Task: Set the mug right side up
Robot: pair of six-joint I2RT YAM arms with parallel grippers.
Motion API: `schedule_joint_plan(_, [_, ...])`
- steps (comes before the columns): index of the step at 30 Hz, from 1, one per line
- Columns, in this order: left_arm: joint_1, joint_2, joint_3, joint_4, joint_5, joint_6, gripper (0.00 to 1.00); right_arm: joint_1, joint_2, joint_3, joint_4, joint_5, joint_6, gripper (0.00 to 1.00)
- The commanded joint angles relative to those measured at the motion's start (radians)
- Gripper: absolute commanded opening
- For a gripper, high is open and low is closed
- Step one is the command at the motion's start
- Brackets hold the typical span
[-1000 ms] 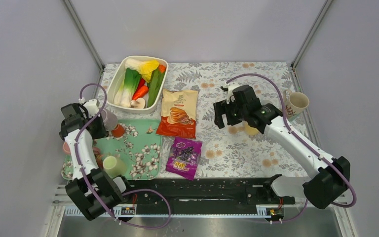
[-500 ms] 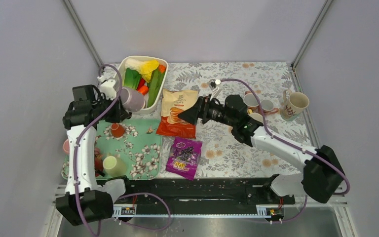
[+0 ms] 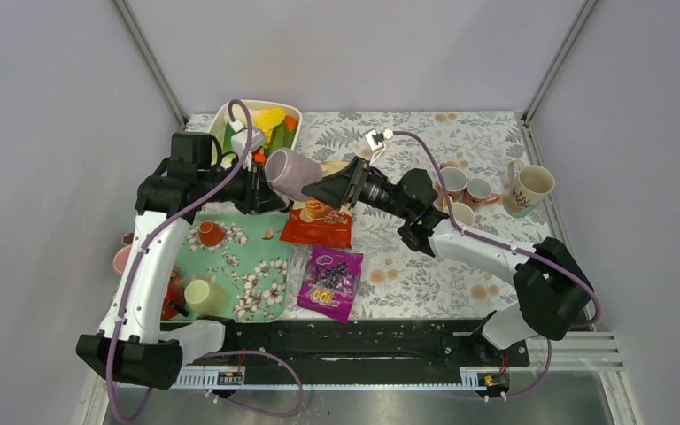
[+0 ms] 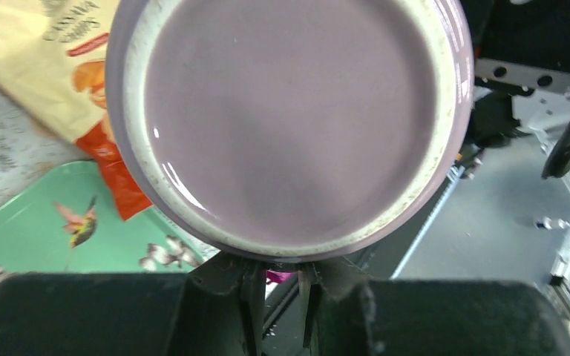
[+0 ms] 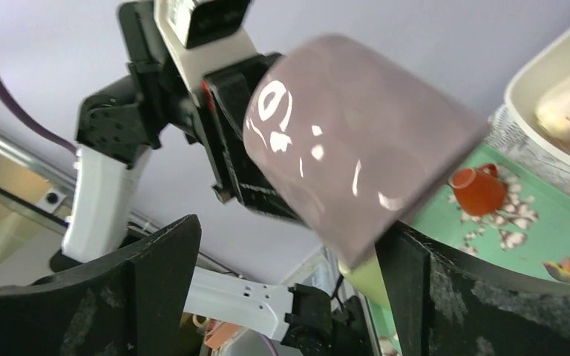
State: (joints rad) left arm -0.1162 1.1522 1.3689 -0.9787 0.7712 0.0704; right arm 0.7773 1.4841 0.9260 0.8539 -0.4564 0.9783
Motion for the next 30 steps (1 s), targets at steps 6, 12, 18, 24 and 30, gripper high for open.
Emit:
schedule_joint_plan(6, [-0.089,-0.027,0.038,0.057,0.177,0.0,0.0,0.008,0.038,0.088,0.263,-0.055,0.115,0.78])
schedule_joint_plan(12, [-0.1,-0.01,0.024,-0.008,0.091,0.092,0.13,-0.02,-0.041,0.077,0.175,-0.06,0.025,0.0])
schedule_joint_plan(18, [-0.099,-0.026,0.029,-0.064,-0.213,0.182,0.99,-0.152,-0.251,0.101,-0.477,0.02,-0.361,0.0])
schedule_joint_plan(24, [-0.075,-0.044,-0.017,-0.072,-0.457,0.24,0.99,-0.221,-0.388,0.286,-1.303,0.478,-0.883,0.0])
schedule_joint_plan(30, [0.016,-0.03,-0.12,-0.04,-0.536,0.312,0.99,-0.401,-0.32,0.394,-1.78,0.821,-0.955,0.0])
